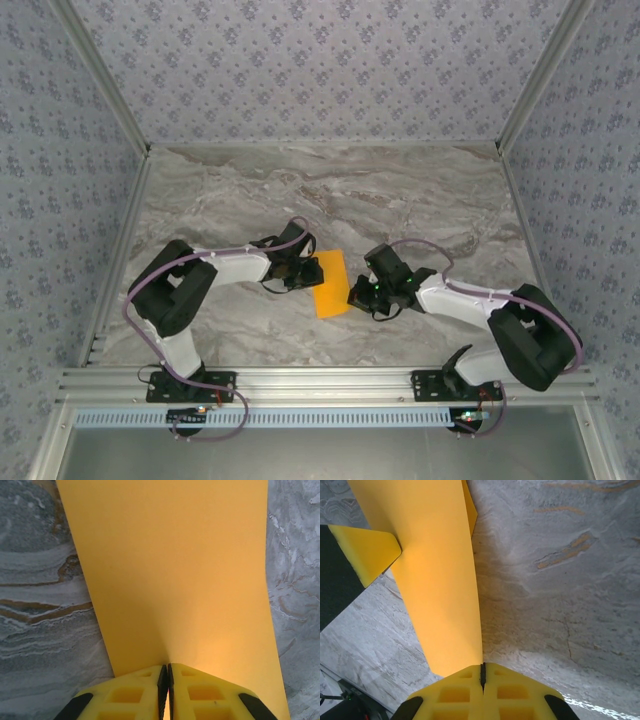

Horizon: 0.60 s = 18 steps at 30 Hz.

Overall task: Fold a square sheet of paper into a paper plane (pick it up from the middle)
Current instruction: Third fold the triangle at the center of the table.

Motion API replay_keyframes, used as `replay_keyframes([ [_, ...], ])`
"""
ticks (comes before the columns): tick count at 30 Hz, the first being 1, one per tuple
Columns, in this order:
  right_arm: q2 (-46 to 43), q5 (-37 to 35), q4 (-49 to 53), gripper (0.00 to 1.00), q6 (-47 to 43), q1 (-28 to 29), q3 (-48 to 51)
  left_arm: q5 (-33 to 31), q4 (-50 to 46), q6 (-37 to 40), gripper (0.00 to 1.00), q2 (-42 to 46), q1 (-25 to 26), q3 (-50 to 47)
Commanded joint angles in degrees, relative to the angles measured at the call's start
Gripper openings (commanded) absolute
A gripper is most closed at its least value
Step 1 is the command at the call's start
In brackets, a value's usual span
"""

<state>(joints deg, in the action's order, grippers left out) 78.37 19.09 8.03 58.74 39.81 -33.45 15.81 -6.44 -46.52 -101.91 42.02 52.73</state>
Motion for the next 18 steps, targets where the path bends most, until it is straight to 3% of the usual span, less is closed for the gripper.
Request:
replay_keyframes([
  [1,0.38,-0.2,-1.94,0.02,1.16,-0.04,-0.36,-4.39,-5.82,1.17,0.14,-1.59,-0.54,-0.8],
  [18,9.27,-0.11,-5.52,0.02,1.89,1.54,-6.88,-3.84,-7.84,5.36,0.17,5.15,-1.17,5.04],
])
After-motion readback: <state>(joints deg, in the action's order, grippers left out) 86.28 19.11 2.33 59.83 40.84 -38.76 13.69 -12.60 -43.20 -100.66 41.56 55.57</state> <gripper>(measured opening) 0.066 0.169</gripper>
